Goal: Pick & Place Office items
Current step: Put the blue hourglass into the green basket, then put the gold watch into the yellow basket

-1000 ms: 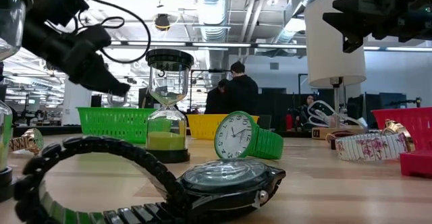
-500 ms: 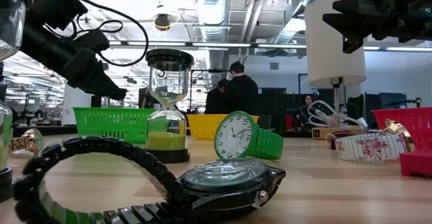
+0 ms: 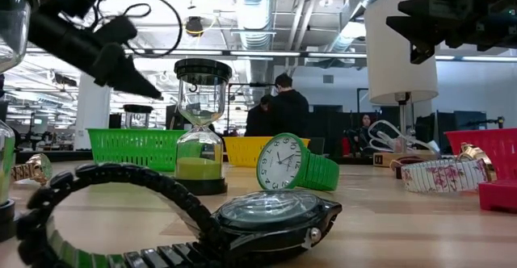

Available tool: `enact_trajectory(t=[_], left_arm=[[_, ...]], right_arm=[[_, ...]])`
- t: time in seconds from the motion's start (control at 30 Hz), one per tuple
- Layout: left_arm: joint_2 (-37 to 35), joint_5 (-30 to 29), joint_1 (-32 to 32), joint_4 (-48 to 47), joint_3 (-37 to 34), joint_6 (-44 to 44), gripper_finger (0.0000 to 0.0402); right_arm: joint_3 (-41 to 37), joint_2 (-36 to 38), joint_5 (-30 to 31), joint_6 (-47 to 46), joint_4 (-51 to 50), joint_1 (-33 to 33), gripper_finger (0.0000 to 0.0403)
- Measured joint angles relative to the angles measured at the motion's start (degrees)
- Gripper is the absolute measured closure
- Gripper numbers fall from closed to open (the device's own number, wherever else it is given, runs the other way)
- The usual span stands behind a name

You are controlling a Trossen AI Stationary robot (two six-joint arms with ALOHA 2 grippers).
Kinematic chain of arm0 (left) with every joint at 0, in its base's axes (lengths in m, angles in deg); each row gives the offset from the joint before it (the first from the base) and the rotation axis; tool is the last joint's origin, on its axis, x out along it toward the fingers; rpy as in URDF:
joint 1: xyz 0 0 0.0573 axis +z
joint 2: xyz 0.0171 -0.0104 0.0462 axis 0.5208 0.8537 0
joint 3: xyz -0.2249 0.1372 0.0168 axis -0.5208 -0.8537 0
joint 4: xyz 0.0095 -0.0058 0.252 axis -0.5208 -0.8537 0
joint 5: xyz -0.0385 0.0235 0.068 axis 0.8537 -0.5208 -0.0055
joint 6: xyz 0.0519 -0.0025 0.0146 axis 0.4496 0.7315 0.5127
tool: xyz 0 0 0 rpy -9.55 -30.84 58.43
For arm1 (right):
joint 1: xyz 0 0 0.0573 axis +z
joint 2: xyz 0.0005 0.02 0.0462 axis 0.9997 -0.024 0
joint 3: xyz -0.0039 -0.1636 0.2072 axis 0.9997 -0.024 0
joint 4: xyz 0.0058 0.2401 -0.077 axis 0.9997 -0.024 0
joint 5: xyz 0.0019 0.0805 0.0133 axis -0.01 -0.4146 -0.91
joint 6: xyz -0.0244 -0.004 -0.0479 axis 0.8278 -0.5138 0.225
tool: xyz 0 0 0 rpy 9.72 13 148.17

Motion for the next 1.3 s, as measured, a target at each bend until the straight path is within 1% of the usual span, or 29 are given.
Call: enact_trajectory(t=[0.1,0.23,0.37,0.47,0.6,0.73,0.83,0.93,1.0,1.07,1.17,1.23,1.3], left_arm=[[0.00,0.01,-0.98,-0.10,2.86,0.54,0.0119],[0.00,1.02,-3.86,-0.78,6.54,4.29,0.0119],[0.00,1.00,-8.20,-3.04,10.03,5.49,0.0119],[0.14,1.00,-12.23,-6.36,12.02,4.02,0.0119],[1.98,0.99,-17.90,-7.20,12.28,-0.16,0.0119],[5.74,0.83,-22.91,-7.20,12.32,-3.02,0.0119],[8.53,0.82,-26.19,-7.20,12.31,-3.52,0.0119],[10.76,0.89,-28.07,-6.88,12.32,-3.55,0.0119],[11.89,1.19,-28.69,-7.07,12.30,-5.12,0.0119],[12.82,2.96,-28.91,-6.90,12.30,-7.56,0.0119],[14.24,7.63,-28.89,-6.94,12.30,-12.08,0.0119],[15.41,10.38,-28.89,-6.90,12.30,-14.79,0.0119],[16.97,12.71,-28.89,-6.91,12.30,-16.54,0.0119]], right_arm=[[-0.01,0.01,0.01,-0.85,-0.04,0.00,0.0260],[-0.01,0.00,0.02,-0.93,-0.37,0.00,0.0260],[0.00,0.01,0.01,-0.93,-0.34,0.02,0.0260],[-0.01,-0.01,0.01,-1.07,-0.38,0.04,0.0260],[-0.01,-0.02,0.00,-1.20,-0.67,0.06,0.0260],[0.00,-1.24,0.01,-4.19,-0.65,0.06,0.0260],[0.00,-2.77,0.00,-4.36,-0.65,0.06,0.0260],[-0.01,-4.45,0.02,-4.36,-0.65,-0.05,0.0260],[0.02,-5.62,0.01,-3.72,-0.11,-0.03,0.0260],[0.02,-6.45,0.02,-3.60,-0.18,-0.03,0.0260],[0.01,-7.14,0.02,-1.94,0.42,-0.03,0.0260],[0.02,-7.08,0.01,3.44,1.11,-0.03,0.0260],[0.02,-7.08,0.02,11.06,3.47,-0.03,0.0260]])
